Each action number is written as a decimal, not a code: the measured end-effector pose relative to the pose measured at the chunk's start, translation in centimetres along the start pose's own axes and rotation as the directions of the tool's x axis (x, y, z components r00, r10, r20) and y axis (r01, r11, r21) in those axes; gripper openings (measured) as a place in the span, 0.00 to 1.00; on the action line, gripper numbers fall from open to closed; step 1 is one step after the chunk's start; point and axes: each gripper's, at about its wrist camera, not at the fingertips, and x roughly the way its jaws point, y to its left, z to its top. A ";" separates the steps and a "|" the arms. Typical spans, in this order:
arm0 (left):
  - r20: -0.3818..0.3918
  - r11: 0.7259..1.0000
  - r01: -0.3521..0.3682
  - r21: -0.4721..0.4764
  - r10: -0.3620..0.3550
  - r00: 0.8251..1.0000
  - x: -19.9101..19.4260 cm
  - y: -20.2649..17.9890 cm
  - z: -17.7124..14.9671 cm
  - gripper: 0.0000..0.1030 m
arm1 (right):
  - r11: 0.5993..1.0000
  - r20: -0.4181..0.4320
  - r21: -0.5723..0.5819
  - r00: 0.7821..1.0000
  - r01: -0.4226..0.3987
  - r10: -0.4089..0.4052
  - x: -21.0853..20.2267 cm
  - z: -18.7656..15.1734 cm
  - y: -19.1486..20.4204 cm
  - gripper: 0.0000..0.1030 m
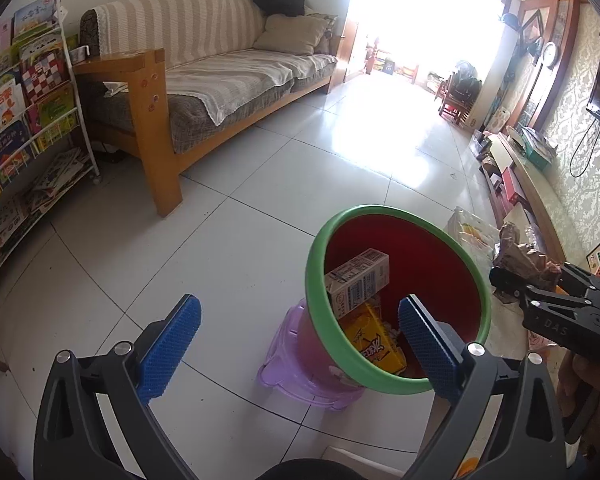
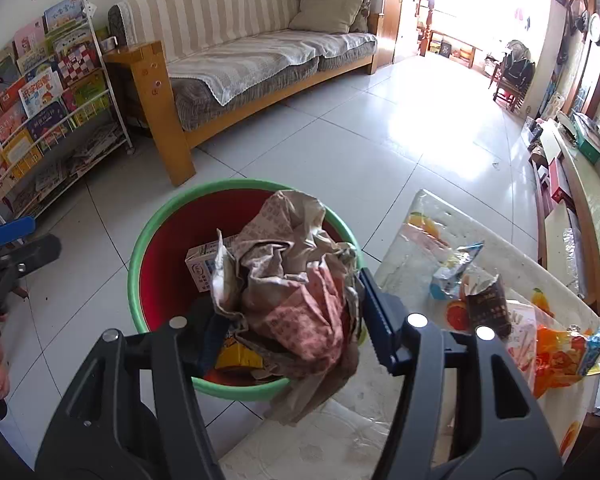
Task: Collect trash
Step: 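Carry the crumpled foil over the red bin and open the right gripper, then grasp the pink strawberry snack box with the left gripper, then grasp the orange chip bag with the right gripper while the left holds the snack box, then lower the snack box into the red bin and open the left gripper, then carry the orange chip bag over the red bin and open the right gripper, then grasp the brown box with the left gripper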
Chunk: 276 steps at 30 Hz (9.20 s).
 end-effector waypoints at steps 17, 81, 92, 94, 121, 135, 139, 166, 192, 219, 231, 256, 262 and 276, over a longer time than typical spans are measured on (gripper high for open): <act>-0.013 1.000 0.020 -0.017 -0.021 1.000 0.0 -0.2 -1.1 0.92 | 0.999 -0.035 -0.003 0.999 0.038 -0.038 -1.2 -1.9 -0.2 0.95; -0.314 0.832 0.252 0.494 -0.100 0.944 9.5 -40.6 -10.1 0.48 | 0.796 -0.057 0.531 0.949 0.291 -0.309 -19.7 -28.3 -27.9 0.95; -0.334 0.812 0.377 0.445 -0.240 0.911 4.2 -35.9 -11.3 0.48 | 0.853 -0.027 0.448 0.958 0.267 -0.286 -16.6 -23.2 -25.6 0.95; -0.335 0.811 0.393 0.432 -0.261 0.906 3.1 -34.8 -11.7 0.48 | 0.858 -0.007 0.437 0.954 0.271 -0.298 -16.3 -21.5 -25.7 0.95; -0.217 0.882 0.356 0.308 -0.299 0.929 -2.2 -22.7 -10.5 0.48 | 0.912 -0.104 0.138 0.921 0.387 -0.375 -3.6 -11.2 -25.2 0.47; -0.176 0.878 0.362 0.313 -0.321 0.931 -2.3 -22.8 -9.2 0.48 | 0.901 0.041 0.180 0.912 0.394 -0.407 -12.9 -9.3 -23.1 0.38; -0.154 0.885 0.348 0.310 -0.314 0.937 -2.5 -22.1 -8.1 0.48 | 0.898 0.066 0.200 0.910 0.391 -0.410 -14.7 -9.4 -22.7 0.37; -0.177 0.969 0.136 0.208 -0.100 0.979 6.0 -11.9 -1.6 0.80 | 0.963 0.149 0.125 0.955 0.241 -0.258 -14.6 -5.5 -12.0 0.37; -0.066 0.995 0.095 0.032 -0.092 0.993 0.7 -3.4 -3.6 0.92 | 0.995 0.122 -0.079 0.991 0.056 -0.046 -5.0 1.7 1.0 0.37; -0.076 0.995 0.102 0.012 -0.101 0.992 0.5 -3.2 -4.4 0.92 | 0.993 0.051 -0.102 0.997 0.058 -0.053 -3.5 -0.2 2.5 0.95; -0.087 0.976 0.176 0.131 -0.166 0.982 0.1 -11.0 -4.5 0.92 | 0.990 0.059 0.014 0.988 0.139 -0.140 -9.2 -6.5 -5.0 0.95; -0.257 0.898 0.283 0.337 -0.202 0.945 9.8 -37.0 -3.6 0.92 | 0.879 0.013 0.388 0.952 0.277 -0.305 -17.8 -21.7 -25.8 0.95; -0.326 0.925 0.233 0.300 -0.130 0.937 15.1 -39.6 -2.8 0.85 | 0.831 -0.019 0.465 0.942 0.304 -0.334 -18.5 -24.6 -29.1 0.95; -0.402 0.942 0.204 0.266 -0.084 0.912 19.1 -39.1 -4.3 0.24 | 0.795 -0.042 0.524 0.941 0.307 -0.336 -17.3 -25.9 -31.9 0.95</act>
